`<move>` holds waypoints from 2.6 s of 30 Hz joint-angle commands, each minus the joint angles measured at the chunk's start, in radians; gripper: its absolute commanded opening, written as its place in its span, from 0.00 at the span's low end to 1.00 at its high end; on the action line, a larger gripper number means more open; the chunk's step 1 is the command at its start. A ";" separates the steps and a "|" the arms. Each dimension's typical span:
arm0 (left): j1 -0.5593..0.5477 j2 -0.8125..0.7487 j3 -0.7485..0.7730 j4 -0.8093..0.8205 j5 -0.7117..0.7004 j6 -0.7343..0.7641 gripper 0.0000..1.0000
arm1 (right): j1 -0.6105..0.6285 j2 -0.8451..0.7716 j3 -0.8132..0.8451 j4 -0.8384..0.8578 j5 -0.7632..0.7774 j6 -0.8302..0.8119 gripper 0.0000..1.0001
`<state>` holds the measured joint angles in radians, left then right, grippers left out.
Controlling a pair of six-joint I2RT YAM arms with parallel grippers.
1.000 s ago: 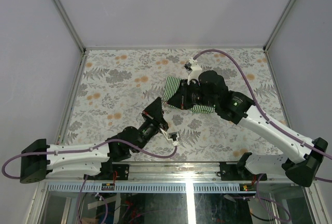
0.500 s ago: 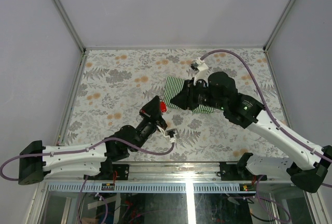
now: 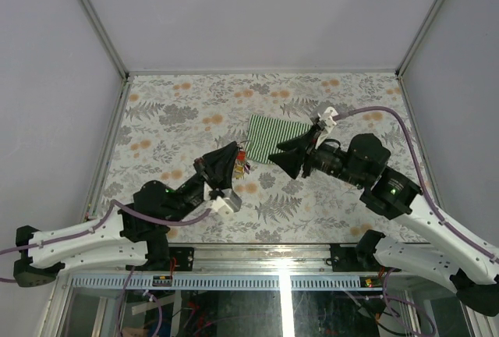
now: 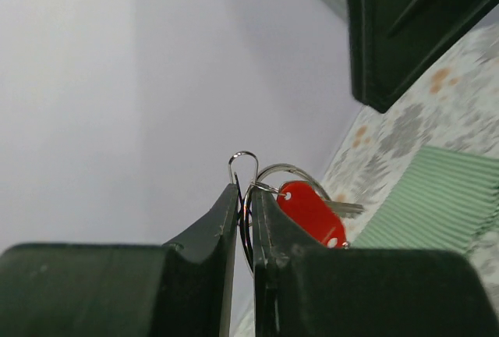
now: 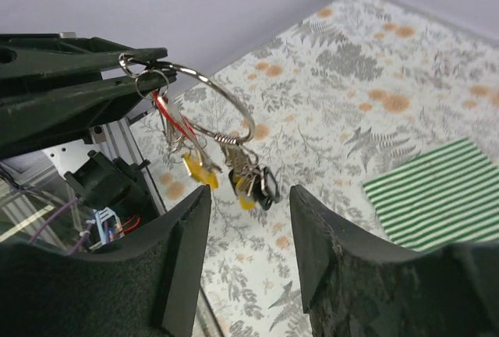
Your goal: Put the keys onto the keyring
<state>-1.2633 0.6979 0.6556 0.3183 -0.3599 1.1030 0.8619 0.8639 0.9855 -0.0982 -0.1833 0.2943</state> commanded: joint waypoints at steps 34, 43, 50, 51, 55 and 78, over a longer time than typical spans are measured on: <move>-0.001 -0.120 0.053 0.112 0.470 -0.509 0.00 | 0.000 0.013 -0.045 0.285 -0.518 -0.215 0.45; 0.000 -0.118 0.063 0.099 0.513 -0.523 0.00 | 0.000 0.029 -0.045 0.293 -0.510 -0.219 0.35; -0.001 -0.133 0.029 0.140 0.478 -0.544 0.07 | 0.000 0.064 0.064 0.158 -0.545 -0.263 0.00; -0.001 -0.137 0.022 0.151 0.472 -0.558 0.12 | 0.000 0.065 0.073 0.145 -0.545 -0.266 0.00; 0.000 -0.144 0.011 0.166 0.459 -0.564 0.25 | 0.000 0.052 0.077 0.143 -0.538 -0.264 0.00; 0.000 -0.250 -0.014 0.082 0.211 -0.688 0.43 | 0.000 0.068 0.345 -0.363 -0.081 -0.475 0.00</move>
<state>-1.2568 0.4637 0.6540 0.3943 0.0021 0.4999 0.8619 0.9047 1.2083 -0.3267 -0.4114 -0.1081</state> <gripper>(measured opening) 0.413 0.028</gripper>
